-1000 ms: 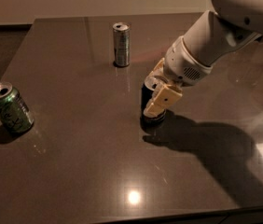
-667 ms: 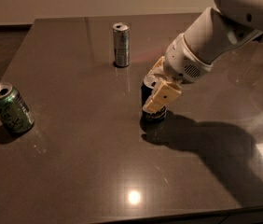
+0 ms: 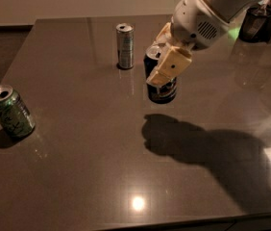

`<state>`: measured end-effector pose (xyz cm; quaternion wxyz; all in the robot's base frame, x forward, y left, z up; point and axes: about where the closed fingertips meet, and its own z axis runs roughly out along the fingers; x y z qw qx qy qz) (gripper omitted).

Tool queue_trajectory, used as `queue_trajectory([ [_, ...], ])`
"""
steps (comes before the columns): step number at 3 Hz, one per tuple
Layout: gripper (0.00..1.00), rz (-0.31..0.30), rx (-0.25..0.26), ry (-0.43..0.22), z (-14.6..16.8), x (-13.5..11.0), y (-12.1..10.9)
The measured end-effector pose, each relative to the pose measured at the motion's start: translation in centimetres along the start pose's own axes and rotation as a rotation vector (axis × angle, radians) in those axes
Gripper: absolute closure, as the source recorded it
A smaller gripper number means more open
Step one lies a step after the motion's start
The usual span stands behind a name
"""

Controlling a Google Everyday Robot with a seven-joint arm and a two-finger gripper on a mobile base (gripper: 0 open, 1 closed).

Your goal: Pick pepsi can

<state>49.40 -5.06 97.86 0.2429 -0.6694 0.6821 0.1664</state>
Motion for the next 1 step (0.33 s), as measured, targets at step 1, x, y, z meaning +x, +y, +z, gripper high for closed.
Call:
queue_trajectory([
  [1, 1.0, 0.0, 0.0, 0.0, 0.0, -0.01, 0.0],
])
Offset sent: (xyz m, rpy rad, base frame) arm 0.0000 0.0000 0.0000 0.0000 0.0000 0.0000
